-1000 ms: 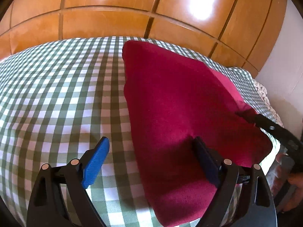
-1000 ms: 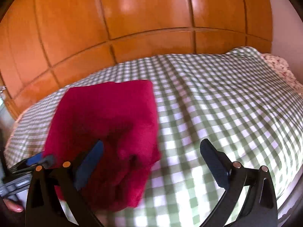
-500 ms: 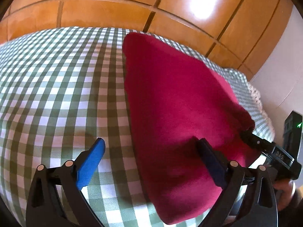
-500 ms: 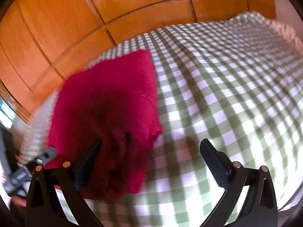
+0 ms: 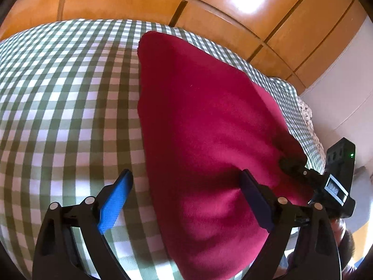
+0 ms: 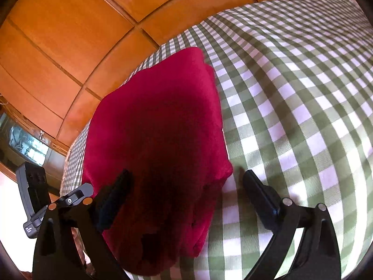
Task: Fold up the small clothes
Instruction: 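Grasp the folded sweater with the right tool and lift it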
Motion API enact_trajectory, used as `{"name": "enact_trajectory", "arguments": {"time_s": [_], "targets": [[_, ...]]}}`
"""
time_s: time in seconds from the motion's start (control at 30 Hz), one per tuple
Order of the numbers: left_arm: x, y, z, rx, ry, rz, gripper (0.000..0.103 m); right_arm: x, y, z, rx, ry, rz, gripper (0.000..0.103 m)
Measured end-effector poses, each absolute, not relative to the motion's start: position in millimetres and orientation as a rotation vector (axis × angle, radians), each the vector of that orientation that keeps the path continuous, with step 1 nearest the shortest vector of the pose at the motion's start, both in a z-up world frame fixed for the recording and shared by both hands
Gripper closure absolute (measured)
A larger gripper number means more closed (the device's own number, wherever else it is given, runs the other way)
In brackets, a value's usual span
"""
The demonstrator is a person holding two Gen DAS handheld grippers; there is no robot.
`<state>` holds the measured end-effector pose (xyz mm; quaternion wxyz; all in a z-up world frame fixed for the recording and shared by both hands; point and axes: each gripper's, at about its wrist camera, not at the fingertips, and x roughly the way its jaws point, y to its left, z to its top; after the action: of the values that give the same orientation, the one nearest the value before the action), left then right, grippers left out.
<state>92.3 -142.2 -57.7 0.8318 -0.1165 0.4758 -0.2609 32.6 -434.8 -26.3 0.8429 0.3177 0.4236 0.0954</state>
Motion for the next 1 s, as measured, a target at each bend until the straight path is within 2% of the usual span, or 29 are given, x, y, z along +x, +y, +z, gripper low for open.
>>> {"name": "enact_trajectory", "arguments": {"time_s": [0.37, 0.6, 0.9, 1.0], "targets": [[99, -156, -54, -0.160, 0.993, -0.534, 0.011, 48, -440, -29, 0.689, 0.880, 0.225, 0.007], [105, -154, -67, -0.231, 1.044, -0.586, 0.011, 62, -439, -33, 0.689, 0.872, 0.286, 0.016], [105, -159, -81, -0.289, 1.076, -0.628, 0.011, 74, -429, -35, 0.664, 0.861, 0.294, 0.017], [105, -155, -89, -0.341, 1.090, -0.656, 0.011, 68, -430, -37, 0.667, 0.848, 0.308, 0.023]]}}
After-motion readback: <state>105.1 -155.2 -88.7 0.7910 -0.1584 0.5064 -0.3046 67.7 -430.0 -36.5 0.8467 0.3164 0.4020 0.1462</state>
